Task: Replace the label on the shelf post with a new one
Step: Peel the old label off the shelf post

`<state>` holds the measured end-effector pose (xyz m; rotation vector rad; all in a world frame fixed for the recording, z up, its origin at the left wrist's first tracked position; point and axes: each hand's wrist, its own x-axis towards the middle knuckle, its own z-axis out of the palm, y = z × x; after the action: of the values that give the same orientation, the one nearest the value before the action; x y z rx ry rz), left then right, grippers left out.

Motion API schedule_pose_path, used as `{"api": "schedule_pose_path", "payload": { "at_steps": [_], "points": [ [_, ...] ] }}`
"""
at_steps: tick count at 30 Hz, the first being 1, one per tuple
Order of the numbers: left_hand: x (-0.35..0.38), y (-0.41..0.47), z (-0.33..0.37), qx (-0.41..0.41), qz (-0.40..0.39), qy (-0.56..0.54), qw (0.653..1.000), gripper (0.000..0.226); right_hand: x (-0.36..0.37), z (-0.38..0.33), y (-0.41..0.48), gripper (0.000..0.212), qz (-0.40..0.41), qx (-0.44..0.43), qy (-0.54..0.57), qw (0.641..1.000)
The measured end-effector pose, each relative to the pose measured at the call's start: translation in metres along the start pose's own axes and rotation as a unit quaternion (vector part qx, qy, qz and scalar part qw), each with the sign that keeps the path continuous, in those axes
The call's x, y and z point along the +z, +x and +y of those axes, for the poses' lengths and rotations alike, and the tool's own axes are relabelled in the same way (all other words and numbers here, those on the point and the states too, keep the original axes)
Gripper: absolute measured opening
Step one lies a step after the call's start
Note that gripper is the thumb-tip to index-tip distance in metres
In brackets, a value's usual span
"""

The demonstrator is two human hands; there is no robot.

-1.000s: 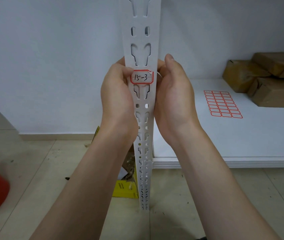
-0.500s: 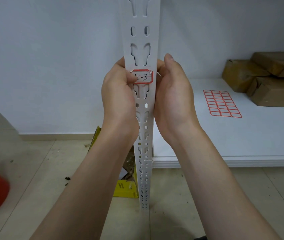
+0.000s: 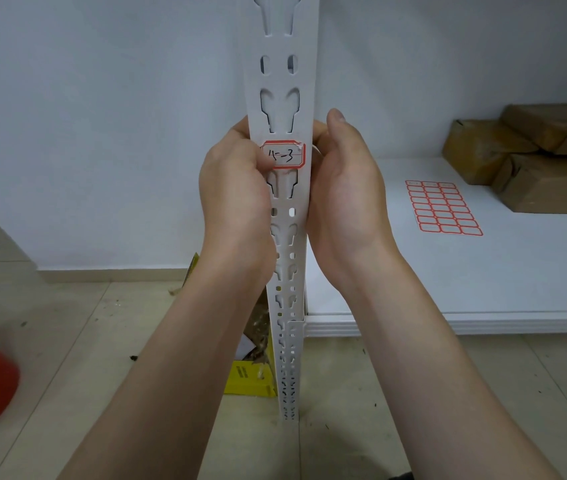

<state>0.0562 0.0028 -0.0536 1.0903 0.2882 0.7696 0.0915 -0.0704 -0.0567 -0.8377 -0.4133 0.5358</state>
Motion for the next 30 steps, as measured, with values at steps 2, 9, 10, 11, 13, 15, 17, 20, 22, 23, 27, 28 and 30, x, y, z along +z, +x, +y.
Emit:
{"api": "schedule_pose_path", "payload": {
  "at_steps": [2, 9, 10, 11, 13, 15, 17, 20, 22, 23, 27, 28, 30],
  "points": [
    [0.0009, -0.0026, -0.0009, 0.007, 0.001, 0.001, 1.000, 0.043, 0.0002, 0.0004, 0.0002, 0.055, 0.000, 0.000, 0.012, 1.000],
    [0.0017, -0.0059, 0.0006, -0.013, -0.034, -0.062, 0.997, 0.038, -0.0013, 0.0005, 0.0007, 0.056, 0.004, -0.005, -0.019, 1.000],
    [0.0015, -0.0052, -0.0001, -0.006, -0.031, -0.059, 0.998, 0.038, -0.0013, 0.0006, 0.0009, 0.056, 0.004, -0.004, -0.015, 1.000],
    [0.0012, -0.0045, -0.0004, -0.003, -0.026, -0.054, 0.998, 0.038, -0.0013, 0.0007, 0.0009, 0.056, 0.004, -0.003, -0.010, 1.000],
    [0.0007, -0.0025, -0.0003, -0.010, -0.010, -0.047, 0.999, 0.040, -0.0017, 0.0011, 0.0015, 0.056, 0.003, -0.002, -0.011, 1.000],
    [0.0005, -0.0019, -0.0007, -0.013, -0.003, -0.037, 0.999, 0.042, -0.0021, 0.0013, 0.0018, 0.055, 0.003, -0.001, -0.011, 1.000],
    [0.0009, -0.0026, -0.0006, -0.006, 0.006, -0.011, 1.000, 0.043, -0.0023, 0.0014, 0.0021, 0.056, 0.003, 0.000, -0.003, 1.000],
    [0.0018, -0.0048, 0.0000, -0.004, 0.004, -0.006, 1.000, 0.042, -0.0024, 0.0022, 0.0030, 0.056, 0.003, 0.000, 0.001, 1.000],
    [0.0024, -0.0055, 0.0004, -0.012, -0.012, -0.039, 0.999, 0.040, -0.0029, 0.0024, 0.0033, 0.056, 0.003, -0.005, -0.005, 1.000],
    [0.0027, -0.0059, 0.0006, -0.012, -0.021, -0.047, 0.999, 0.039, -0.0032, 0.0026, 0.0033, 0.056, 0.003, -0.008, -0.009, 1.000],
    [0.0010, -0.0044, -0.0019, -0.001, -0.026, -0.048, 0.998, 0.043, -0.0034, 0.0018, 0.0029, 0.056, 0.002, -0.006, -0.017, 1.000],
    [0.0003, -0.0034, -0.0025, -0.002, -0.022, -0.044, 0.999, 0.044, -0.0036, 0.0021, 0.0031, 0.056, 0.001, -0.005, -0.016, 1.000],
    [-0.0003, -0.0026, -0.0021, -0.003, -0.008, -0.020, 1.000, 0.043, -0.0036, 0.0023, 0.0031, 0.056, 0.002, -0.004, -0.016, 1.000]
  ]
}}
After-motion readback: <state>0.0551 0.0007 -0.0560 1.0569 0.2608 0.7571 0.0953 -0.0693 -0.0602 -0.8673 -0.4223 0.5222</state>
